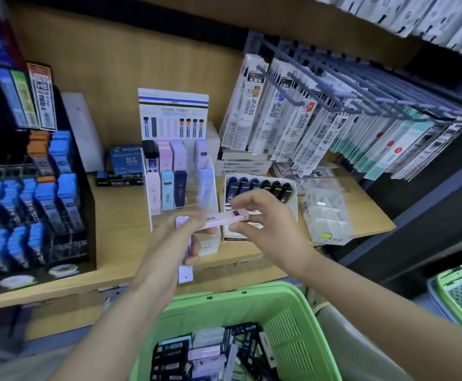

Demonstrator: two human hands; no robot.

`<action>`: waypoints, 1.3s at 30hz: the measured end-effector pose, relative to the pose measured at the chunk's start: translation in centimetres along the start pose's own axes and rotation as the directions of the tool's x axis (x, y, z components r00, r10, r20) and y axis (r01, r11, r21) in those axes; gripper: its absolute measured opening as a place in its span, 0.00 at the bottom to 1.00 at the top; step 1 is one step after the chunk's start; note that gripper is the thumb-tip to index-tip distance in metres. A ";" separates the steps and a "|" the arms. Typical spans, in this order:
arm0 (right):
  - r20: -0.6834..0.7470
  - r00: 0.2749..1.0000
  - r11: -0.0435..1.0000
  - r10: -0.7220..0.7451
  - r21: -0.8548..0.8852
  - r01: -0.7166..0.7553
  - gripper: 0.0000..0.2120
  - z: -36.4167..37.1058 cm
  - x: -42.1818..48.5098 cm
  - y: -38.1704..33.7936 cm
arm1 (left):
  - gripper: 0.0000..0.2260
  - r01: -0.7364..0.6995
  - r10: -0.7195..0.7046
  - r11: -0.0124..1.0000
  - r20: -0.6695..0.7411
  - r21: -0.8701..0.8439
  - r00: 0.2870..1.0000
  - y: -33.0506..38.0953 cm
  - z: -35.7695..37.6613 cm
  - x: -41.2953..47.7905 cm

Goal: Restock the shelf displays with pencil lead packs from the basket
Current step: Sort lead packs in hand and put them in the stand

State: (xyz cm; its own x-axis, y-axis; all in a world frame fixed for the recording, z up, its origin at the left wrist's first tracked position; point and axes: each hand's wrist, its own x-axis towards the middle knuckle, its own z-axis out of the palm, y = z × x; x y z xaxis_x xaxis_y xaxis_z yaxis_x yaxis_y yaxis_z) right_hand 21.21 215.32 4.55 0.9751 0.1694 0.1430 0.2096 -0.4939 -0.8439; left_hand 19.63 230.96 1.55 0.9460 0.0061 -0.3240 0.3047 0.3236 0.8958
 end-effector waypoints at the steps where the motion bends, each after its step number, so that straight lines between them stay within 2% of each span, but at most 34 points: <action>1: 0.002 0.999 0.998 0.041 0.052 -0.041 0.18 0.1 0.1 -0.4 | 0.04 -0.029 0.029 0.999 0.001 0.024 1.000 0.1 -0.4 -0.2; 3: 0.021 0.991 0.981 0.131 0.141 -0.133 0.18 0.3 0.4 -1.1 | 0.04 -0.088 0.087 0.993 0.022 0.075 0.996 0.3 -1.1 -0.6; 5: 0.049 0.984 0.972 0.169 0.158 -0.175 0.18 0.6 0.5 -1.8 | 0.05 -0.128 0.126 0.986 0.025 0.104 0.992 0.5 -1.9 -0.8; 9: 0.096 0.992 0.992 0.078 0.087 -0.087 0.19 1.6 0.9 -3.1 | 0.05 -0.118 0.118 0.988 0.007 0.102 0.993 1.1 -3.3 -0.8; 16: 0.073 0.997 1.000 0.020 0.015 -0.021 0.03 3.3 2.8 -4.4 | 0.10 -0.055 0.055 0.998 -0.020 0.007 0.998 2.3 -5.1 -1.0; 20: 0.063 0.997 0.997 0.048 0.061 -0.051 0.06 4.6 4.1 -4.6 | 0.10 -0.073 0.075 0.996 -0.041 0.054 0.996 2.5 -6.1 -0.8; 26: 0.124 0.992 0.991 0.032 0.125 -0.047 0.04 6.2 5.4 -5.1 | 0.08 -0.103 0.112 0.992 -0.133 0.075 0.985 2.9 -7.5 -0.6; 28: 0.061 0.998 0.995 0.000 0.096 -0.006 0.03 6.3 6.0 -5.3 | 0.04 -0.074 0.081 0.996 -0.203 0.040 0.976 3.1 -7.9 -0.2; 31: -0.054 0.998 0.999 -0.037 -0.002 0.036 0.02 5.9 7.2 -5.1 | 0.07 0.008 -0.020 0.999 -0.269 -0.046 0.963 3.4 -8.5 0.2; 39: -0.088 0.991 0.973 -0.100 -0.215 0.079 0.07 5.9 8.2 -4.0 | 0.04 0.021 -0.017 1.000 -0.213 0.014 0.977 3.2 -9.0 0.4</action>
State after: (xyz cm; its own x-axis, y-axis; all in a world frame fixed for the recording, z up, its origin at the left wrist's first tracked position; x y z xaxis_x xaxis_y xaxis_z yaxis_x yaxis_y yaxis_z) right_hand 27.89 223.73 6.07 0.9519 0.1425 0.2713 0.2966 -0.6508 -0.6989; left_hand 20.00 240.48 1.50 0.8957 0.2015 -0.3965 0.3256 0.3103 0.8931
